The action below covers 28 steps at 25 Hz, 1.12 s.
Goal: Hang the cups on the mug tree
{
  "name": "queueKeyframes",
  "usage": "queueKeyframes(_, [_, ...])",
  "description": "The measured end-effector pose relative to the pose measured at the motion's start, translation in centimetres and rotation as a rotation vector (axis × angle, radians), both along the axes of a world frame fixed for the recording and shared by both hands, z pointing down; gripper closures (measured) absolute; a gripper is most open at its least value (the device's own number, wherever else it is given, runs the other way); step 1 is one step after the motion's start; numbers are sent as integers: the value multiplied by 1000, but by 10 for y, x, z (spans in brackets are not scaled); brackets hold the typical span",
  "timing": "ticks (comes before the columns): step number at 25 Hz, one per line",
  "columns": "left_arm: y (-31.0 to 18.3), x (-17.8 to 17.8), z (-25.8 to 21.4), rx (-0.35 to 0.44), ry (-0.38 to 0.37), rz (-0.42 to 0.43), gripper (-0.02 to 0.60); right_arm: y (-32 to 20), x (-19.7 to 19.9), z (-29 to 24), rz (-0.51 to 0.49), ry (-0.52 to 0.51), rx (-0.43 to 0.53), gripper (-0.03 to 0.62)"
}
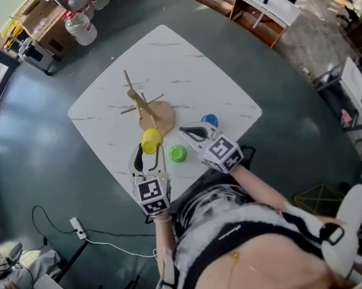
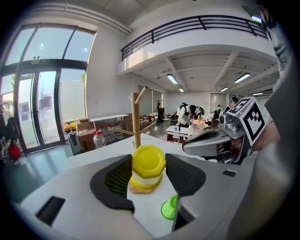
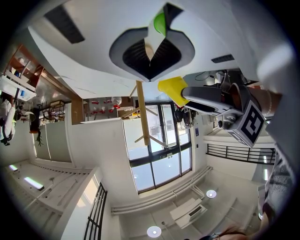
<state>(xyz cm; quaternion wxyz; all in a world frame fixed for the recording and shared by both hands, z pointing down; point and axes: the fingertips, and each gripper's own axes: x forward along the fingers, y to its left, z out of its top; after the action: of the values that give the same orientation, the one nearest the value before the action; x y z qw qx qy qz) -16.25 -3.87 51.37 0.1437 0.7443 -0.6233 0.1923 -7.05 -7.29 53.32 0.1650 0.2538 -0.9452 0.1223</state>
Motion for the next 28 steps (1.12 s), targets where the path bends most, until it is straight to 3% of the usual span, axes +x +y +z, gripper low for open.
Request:
queueKeyframes(11, [-17,3,10,0,-27,1,347,-8,13,7,28,-6,-4,591])
queueKeyframes(28, [-35,13,48,-75,-6,-20,347,-14,39,8,57,19,-35,591])
